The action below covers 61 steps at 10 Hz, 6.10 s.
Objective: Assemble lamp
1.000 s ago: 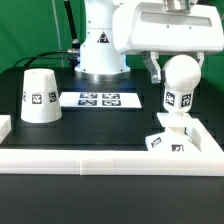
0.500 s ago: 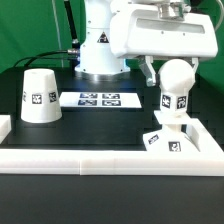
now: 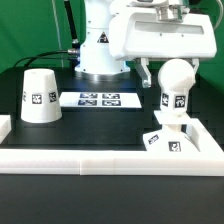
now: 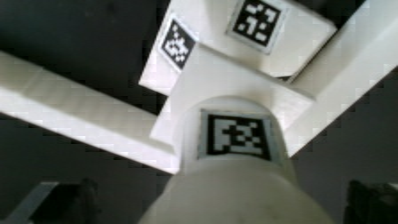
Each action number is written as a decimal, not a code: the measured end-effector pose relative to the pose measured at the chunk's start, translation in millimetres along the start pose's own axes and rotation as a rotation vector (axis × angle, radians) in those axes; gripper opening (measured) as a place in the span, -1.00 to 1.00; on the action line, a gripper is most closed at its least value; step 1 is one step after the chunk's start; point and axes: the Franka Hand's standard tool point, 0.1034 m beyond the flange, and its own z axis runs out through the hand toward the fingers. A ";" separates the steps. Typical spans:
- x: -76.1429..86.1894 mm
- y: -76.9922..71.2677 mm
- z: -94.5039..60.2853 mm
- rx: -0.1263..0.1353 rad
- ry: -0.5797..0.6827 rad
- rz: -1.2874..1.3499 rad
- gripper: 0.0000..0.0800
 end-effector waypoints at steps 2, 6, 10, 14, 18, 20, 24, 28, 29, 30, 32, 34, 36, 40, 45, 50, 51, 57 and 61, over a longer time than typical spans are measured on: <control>2.7 -1.1 -4.1 0.013 -0.027 0.012 0.75; 0.2 -1.9 -3.9 0.023 -0.053 0.012 0.75; 7.0 -7.0 -2.5 0.097 -0.243 0.015 0.75; 16.7 -1.3 -0.8 0.126 -0.314 -0.021 0.75; 17.9 5.5 -0.3 0.124 -0.306 -0.028 0.75; 16.0 4.9 1.3 0.126 -0.310 -0.027 0.75; 15.5 4.7 2.0 0.123 -0.312 -0.004 0.44; 15.9 3.1 2.0 0.092 -0.324 0.213 0.44; 16.2 -0.2 2.1 0.075 -0.331 0.323 0.44; 17.0 -2.2 1.8 0.064 -0.334 0.387 0.44; 17.5 -3.9 1.2 0.026 -0.344 0.609 0.44; 17.5 -4.3 1.1 0.008 -0.349 0.754 0.44; 17.2 -5.3 1.1 -0.013 -0.355 0.915 0.45; 15.0 -8.1 3.4 -0.039 -0.372 1.245 0.45; 16.3 -6.8 3.8 -0.042 -0.382 1.436 0.61; 16.5 -9.9 3.9 -0.008 -0.374 1.183 0.74; 16.8 -10.8 3.9 0.012 -0.371 1.076 0.75; 16.8 -9.9 4.6 0.093 -0.349 0.632 0.75; 16.6 -3.3 4.2 0.141 -0.318 0.243 0.75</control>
Offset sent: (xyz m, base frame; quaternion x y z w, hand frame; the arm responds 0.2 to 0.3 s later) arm -0.0075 -0.0042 0.0058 -0.0017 -0.0095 0.0026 1.0000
